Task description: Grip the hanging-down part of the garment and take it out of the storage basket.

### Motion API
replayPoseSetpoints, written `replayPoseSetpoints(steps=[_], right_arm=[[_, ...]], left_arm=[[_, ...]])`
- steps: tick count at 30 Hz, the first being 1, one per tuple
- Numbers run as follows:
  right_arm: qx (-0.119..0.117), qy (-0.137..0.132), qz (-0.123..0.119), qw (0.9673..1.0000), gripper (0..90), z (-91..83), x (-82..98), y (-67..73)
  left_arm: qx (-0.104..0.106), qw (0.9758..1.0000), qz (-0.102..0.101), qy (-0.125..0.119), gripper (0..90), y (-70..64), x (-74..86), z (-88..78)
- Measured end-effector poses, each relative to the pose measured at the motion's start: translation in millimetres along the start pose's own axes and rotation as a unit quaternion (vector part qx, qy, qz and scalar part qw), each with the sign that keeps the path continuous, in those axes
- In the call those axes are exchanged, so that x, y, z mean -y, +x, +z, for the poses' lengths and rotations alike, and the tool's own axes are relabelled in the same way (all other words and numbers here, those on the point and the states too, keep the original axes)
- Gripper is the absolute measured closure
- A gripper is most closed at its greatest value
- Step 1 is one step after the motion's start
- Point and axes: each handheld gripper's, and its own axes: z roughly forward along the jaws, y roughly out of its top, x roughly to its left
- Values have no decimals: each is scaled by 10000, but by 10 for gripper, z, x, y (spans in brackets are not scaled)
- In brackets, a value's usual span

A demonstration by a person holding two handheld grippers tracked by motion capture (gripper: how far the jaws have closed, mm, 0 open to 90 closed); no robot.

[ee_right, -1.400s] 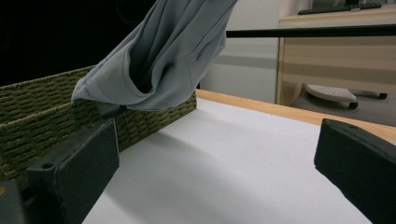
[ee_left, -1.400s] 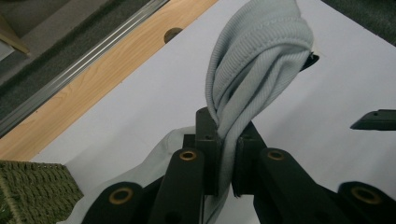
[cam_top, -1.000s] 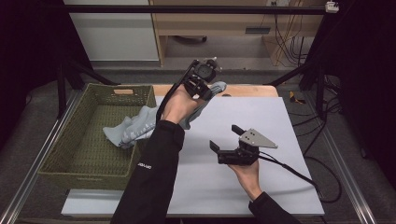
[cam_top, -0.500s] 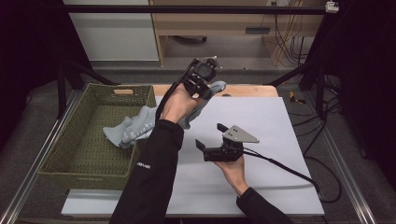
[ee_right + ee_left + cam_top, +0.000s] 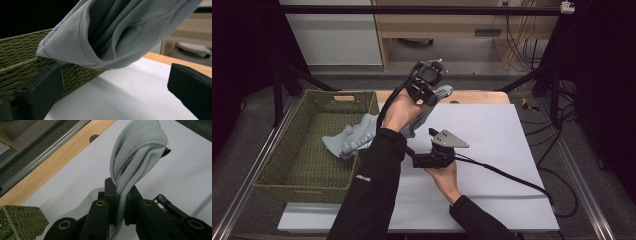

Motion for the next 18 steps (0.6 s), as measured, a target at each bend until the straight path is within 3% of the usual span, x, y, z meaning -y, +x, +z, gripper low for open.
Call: replayPoseSetpoints(steps=[6, 11, 14, 15, 18], right_arm=[[88, -28, 5, 10000, 23, 202, 4, -14], [7, 35, 184, 9998, 65, 351, 2, -34], [-127, 48, 133, 9998, 141, 405, 6, -13], [-95, 80, 267, 9996, 168, 416, 5, 2], [-183, 68, 354, 9992, 271, 437, 9, -28]], left_arm=[[-11, 10000, -6, -31, 826, 8, 12, -22], [-5, 10000, 3, -35, 826, 18, 25, -37], [-1, 10000, 2, -42, 826, 23, 35, -45], [-4, 10000, -13, -58, 826, 24, 38, -50], [-32, 10000, 25, -19, 826, 29, 49, -56]])
